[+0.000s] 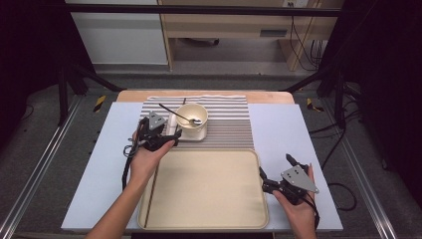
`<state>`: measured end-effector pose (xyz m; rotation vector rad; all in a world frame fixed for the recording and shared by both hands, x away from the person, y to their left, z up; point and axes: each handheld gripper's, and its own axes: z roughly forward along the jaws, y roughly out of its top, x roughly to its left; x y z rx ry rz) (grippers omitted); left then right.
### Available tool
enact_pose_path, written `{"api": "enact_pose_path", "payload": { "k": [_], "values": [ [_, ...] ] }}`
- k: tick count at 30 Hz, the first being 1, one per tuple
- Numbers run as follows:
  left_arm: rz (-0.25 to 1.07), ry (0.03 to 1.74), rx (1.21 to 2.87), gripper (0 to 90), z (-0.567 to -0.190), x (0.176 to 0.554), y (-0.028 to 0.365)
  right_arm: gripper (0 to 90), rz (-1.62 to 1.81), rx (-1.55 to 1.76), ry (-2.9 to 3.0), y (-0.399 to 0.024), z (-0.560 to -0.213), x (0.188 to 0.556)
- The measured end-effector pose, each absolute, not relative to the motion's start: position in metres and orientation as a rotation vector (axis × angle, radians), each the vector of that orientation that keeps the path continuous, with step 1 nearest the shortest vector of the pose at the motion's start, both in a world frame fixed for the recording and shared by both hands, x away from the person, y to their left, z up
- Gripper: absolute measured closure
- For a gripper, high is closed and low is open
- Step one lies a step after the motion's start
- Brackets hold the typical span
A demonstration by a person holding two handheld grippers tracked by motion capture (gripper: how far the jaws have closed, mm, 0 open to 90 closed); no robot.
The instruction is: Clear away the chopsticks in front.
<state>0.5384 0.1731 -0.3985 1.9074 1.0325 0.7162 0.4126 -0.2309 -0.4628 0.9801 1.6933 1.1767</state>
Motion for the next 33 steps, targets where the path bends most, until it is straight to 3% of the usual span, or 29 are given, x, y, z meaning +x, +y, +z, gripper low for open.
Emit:
{"api": "enact_pose_path", "payload": {
  "k": [15, 33],
  "values": [
    [0.659, 1.129, 1.931, 50.2, -0.425, 0.566, 0.173, 5.0, 1.175, 1.007, 1.674, -0.238, -0.461, 0.411],
    [0.628, 1.213, 1.973, 64.6, -0.451, 0.584, 0.171, 5.4, 1.173, 1.018, 1.672, -0.240, -0.461, 0.411]
  ]
}}
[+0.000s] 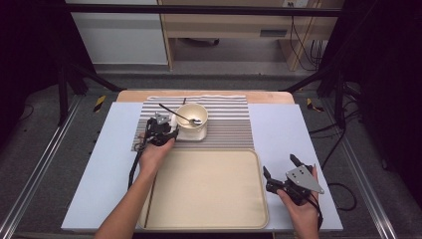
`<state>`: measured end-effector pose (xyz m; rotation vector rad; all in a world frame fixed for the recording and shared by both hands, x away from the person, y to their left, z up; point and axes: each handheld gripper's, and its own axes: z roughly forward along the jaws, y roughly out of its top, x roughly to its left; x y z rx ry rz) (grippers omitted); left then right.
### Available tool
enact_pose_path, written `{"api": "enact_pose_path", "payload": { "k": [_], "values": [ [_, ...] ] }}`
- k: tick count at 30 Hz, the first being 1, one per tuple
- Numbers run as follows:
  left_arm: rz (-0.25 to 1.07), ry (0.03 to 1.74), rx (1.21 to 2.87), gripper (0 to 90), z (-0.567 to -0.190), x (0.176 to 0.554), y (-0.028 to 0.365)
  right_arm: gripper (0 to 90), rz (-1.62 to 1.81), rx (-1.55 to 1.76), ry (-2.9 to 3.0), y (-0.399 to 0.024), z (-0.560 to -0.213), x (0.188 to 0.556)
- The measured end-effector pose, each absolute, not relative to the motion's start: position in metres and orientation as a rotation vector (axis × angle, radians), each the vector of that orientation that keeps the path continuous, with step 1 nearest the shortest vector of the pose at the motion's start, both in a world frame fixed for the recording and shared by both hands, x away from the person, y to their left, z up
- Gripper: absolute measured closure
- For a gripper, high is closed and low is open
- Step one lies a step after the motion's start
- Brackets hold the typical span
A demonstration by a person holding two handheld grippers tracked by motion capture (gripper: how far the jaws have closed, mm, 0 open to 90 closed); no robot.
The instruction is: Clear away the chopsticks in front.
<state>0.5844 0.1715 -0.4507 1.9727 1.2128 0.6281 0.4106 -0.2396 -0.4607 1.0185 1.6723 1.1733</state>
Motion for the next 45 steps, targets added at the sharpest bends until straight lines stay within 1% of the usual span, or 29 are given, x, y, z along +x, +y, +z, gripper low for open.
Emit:
{"api": "enact_pose_path", "payload": {
  "k": [4, 6, 12, 22, 26, 33, 45],
  "values": [
    [0.632, 1.230, 1.981, 64.9, -0.455, 0.587, 0.169, 5.4, 1.174, 1.021, 1.674, -0.240, -0.461, 0.411],
    [0.659, 1.216, 2.011, 64.8, -0.457, 0.589, 0.168, 5.4, 1.174, 1.022, 1.677, -0.240, -0.461, 0.411],
    [0.631, 1.242, 2.000, 65.8, -0.461, 0.593, 0.166, 5.6, 1.168, 1.023, 1.681, -0.239, -0.461, 0.411],
    [0.598, 1.265, 2.005, 71.4, -0.464, 0.599, 0.164, 5.6, 1.173, 1.023, 1.687, -0.240, -0.462, 0.412],
    [0.571, 1.288, 1.997, 72.0, -0.465, 0.601, 0.164, 5.6, 1.174, 1.023, 1.685, -0.240, -0.462, 0.411],
    [0.561, 1.314, 1.985, 73.1, -0.466, 0.604, 0.165, 5.6, 1.173, 1.022, 1.692, -0.239, -0.462, 0.411],
    [0.570, 1.361, 1.967, 79.6, -0.466, 0.603, 0.162, 5.6, 1.170, 1.018, 1.701, -0.238, -0.463, 0.412]
  ]
}}
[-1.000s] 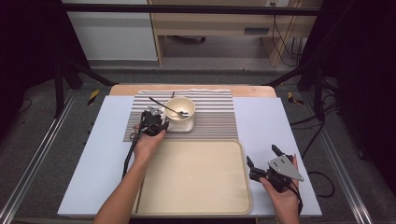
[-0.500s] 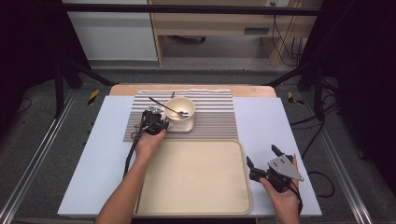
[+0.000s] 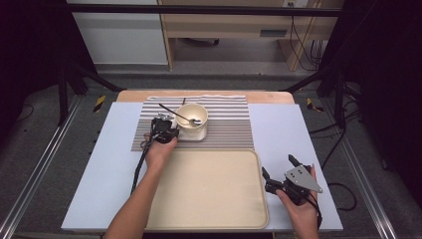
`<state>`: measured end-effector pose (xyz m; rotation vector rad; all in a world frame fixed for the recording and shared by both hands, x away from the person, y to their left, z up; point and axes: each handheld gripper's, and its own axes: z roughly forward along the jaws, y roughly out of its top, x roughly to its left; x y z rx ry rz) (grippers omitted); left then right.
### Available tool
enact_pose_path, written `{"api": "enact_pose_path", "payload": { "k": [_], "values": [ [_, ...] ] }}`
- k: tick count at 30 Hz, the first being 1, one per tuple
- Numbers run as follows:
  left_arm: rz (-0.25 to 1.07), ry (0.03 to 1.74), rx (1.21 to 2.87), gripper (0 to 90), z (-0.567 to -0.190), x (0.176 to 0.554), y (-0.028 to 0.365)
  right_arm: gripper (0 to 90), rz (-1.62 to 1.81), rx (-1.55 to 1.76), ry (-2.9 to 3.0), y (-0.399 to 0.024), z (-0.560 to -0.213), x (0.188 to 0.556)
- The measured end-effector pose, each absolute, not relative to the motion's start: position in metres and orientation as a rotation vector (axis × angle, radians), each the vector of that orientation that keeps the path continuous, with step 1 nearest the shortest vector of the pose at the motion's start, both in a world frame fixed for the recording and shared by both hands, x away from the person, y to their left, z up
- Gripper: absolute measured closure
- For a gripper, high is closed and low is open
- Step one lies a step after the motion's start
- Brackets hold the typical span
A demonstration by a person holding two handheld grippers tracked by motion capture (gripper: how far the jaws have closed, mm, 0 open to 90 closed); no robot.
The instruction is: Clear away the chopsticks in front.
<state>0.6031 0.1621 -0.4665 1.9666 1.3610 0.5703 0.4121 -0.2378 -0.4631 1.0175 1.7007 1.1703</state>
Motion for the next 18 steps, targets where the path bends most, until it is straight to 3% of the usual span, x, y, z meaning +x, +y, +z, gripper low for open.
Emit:
{"api": "enact_pose_path", "payload": {
  "k": [18],
  "values": [
    [0.629, 1.457, 1.890, 85.8, -0.4598, 0.5974, 0.1631, 5.7, 1.173, 1.011, 1.720, -0.2349, -0.4640, 0.4123]
  ]
}}
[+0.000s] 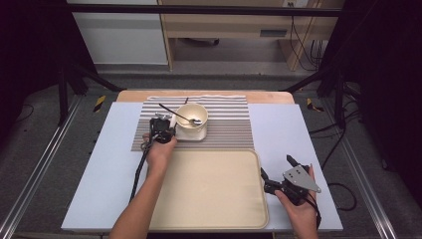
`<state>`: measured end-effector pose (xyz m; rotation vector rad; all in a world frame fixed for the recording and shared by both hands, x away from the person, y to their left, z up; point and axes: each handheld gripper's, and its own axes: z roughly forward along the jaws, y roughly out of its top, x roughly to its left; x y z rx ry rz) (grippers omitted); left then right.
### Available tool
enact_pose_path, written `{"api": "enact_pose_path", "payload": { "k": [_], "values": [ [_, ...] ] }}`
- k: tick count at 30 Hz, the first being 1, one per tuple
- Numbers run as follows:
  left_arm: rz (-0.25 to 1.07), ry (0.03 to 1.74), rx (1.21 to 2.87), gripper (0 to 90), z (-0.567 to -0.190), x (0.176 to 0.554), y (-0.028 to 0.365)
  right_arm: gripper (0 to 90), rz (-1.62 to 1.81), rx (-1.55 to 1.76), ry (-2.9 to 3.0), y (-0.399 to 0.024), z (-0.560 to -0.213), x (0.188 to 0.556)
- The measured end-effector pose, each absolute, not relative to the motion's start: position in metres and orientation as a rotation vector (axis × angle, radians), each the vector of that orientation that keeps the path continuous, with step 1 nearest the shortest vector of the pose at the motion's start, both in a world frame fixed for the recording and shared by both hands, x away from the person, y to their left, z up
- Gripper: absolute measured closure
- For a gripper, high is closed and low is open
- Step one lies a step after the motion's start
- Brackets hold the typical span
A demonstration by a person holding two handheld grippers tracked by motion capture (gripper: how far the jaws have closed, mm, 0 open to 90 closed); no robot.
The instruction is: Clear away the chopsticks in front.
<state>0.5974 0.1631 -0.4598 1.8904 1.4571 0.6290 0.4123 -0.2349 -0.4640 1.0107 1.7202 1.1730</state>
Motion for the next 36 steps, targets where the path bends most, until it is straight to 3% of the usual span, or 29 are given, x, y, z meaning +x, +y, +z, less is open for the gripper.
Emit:
{"api": "enact_pose_path", "payload": {
  "k": [17, 36],
  "values": [
    [0.653, 1.500, 1.822, 85.8, -0.441, 0.561, 0.178, 5.8, 1.183, 0.995, 1.722, -0.232, -0.463, 0.412],
    [0.613, 1.507, 1.713, 85.8, -0.444, 0.465, 0.202, 5.8, 1.193, 0.987, 1.728, -0.231, -0.462, 0.411]
  ]
}}
